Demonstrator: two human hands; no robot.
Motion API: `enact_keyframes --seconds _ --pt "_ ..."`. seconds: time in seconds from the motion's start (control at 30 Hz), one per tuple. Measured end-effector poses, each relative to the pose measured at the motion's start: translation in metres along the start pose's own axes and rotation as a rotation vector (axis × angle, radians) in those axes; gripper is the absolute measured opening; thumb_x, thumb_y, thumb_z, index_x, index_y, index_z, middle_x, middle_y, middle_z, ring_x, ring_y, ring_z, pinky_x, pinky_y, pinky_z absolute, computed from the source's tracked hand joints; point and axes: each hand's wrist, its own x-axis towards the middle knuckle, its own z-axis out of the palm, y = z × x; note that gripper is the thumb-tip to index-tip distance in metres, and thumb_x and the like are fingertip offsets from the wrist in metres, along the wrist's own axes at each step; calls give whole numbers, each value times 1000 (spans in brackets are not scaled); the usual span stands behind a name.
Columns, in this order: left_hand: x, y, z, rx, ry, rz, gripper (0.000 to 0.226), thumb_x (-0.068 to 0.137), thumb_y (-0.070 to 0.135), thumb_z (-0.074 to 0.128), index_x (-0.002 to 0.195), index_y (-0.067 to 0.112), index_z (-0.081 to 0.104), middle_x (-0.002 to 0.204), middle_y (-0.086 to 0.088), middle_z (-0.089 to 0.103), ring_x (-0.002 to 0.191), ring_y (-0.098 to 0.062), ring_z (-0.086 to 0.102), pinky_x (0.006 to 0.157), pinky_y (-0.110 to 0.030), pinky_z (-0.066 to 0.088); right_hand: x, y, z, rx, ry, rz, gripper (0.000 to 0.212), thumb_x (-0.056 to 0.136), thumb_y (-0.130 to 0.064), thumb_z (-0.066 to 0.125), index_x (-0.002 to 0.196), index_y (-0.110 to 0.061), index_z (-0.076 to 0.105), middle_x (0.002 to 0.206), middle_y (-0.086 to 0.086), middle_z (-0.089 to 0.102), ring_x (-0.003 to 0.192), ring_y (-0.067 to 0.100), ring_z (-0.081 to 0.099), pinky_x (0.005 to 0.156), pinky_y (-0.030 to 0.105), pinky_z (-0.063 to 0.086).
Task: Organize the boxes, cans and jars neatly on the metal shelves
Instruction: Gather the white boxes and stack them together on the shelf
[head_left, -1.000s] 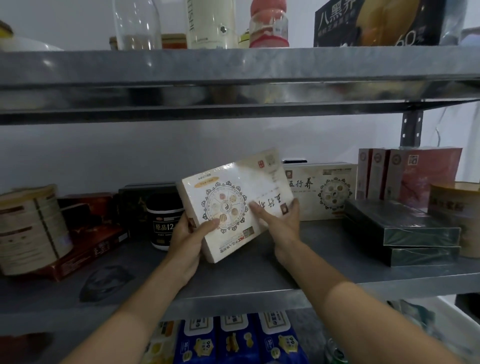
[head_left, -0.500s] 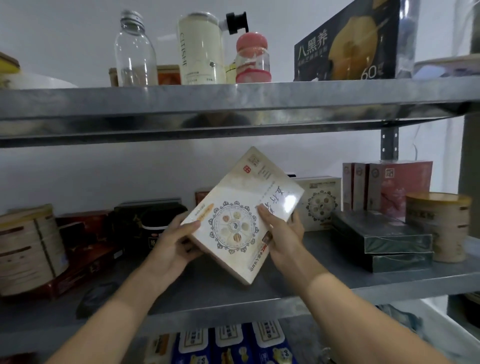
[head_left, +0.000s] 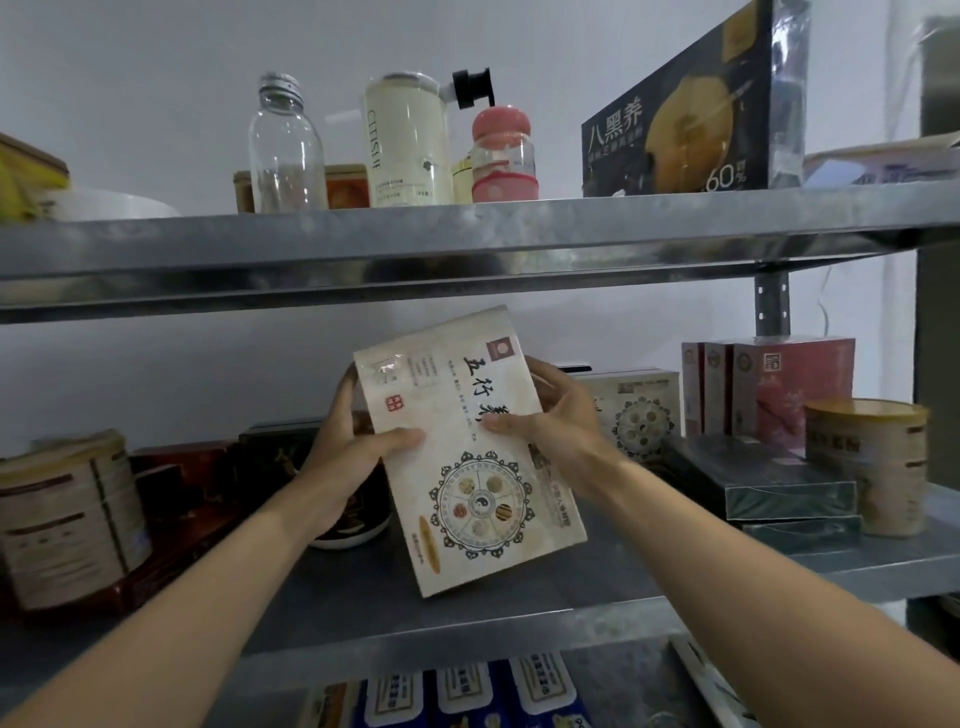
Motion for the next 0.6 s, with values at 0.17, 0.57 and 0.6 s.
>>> enact_keyframes --seconds 0.17,0.57,0.6 --pt "4 19 -17 47 59 94 105 66 1 83 147 41 27 112 5 65 87 -2 67 66 -17 53 12 -23 2 -253 -116 -86 83 62 4 86 135 -22 57 108 2 73 87 22 73 69 44 62" --pt "-21 -22 -34 391 -133 115 124 67 20 88 147 54 0 118 13 61 105 -6 64 77 -29 59 32 -27 33 -973 -543 -212 89 72 -2 81 147 -29 41 147 -11 46 127 15 51 106 31 43" --pt "-23 -30 -31 389 -125 107 124 67 20 88 147 55 -1 122 15 59 109 -6 62 83 -34 57 33 -23 34 -1041 -551 -221 90 73 -3 81 148 -31 39 150 -13 42 132 15 46 109 28 35"
